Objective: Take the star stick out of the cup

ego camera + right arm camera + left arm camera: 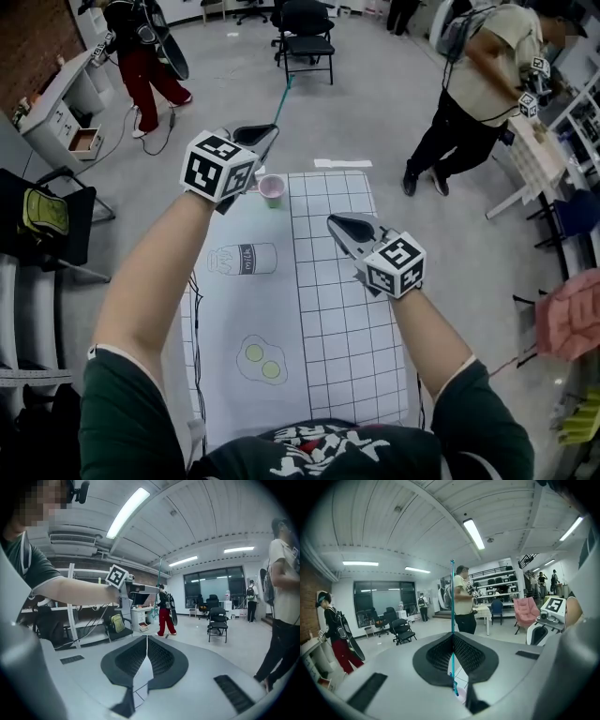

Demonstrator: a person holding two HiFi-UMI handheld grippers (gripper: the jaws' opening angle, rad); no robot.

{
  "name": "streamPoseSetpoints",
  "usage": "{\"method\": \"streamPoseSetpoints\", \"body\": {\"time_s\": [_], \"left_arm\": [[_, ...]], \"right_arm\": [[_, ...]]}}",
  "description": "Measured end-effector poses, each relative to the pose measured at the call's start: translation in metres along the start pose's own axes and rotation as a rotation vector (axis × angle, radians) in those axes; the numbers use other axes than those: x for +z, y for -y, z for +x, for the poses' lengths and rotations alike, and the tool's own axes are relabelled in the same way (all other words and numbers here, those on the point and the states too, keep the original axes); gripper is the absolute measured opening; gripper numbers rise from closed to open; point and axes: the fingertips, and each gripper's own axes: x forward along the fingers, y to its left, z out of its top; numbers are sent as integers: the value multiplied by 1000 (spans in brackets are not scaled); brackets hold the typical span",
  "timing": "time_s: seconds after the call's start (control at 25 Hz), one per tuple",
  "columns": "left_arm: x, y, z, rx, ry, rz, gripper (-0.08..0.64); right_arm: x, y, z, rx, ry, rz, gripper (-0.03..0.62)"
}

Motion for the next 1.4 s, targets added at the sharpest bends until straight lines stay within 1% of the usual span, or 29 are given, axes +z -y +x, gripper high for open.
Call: {"method": "streamPoseSetpoints", "body": {"time_s": [0.36,0.8,0.96,1.08,1.24,1.4], "left_arm": [[87,6,-83,5,101,11,11],[139,30,-210,-14,156,5,11],[152,46,-245,-19,154,22,11],[160,60,-266,-6,147,37,11],[165,89,-283,21,137,35,11],[174,124,-296,71,132,36,11]], "right_arm": [[66,-48,-34,-52,13,-45,32],[136,-146,-61,-100,44,-83,32],[143,-171,-77,-115,58,-77,32],[145,-183,-89,-111,68,-72,32],[144,-191,-114,-82,68,-83,32],[133,-192,-145,-33,59,-98,32]]}}
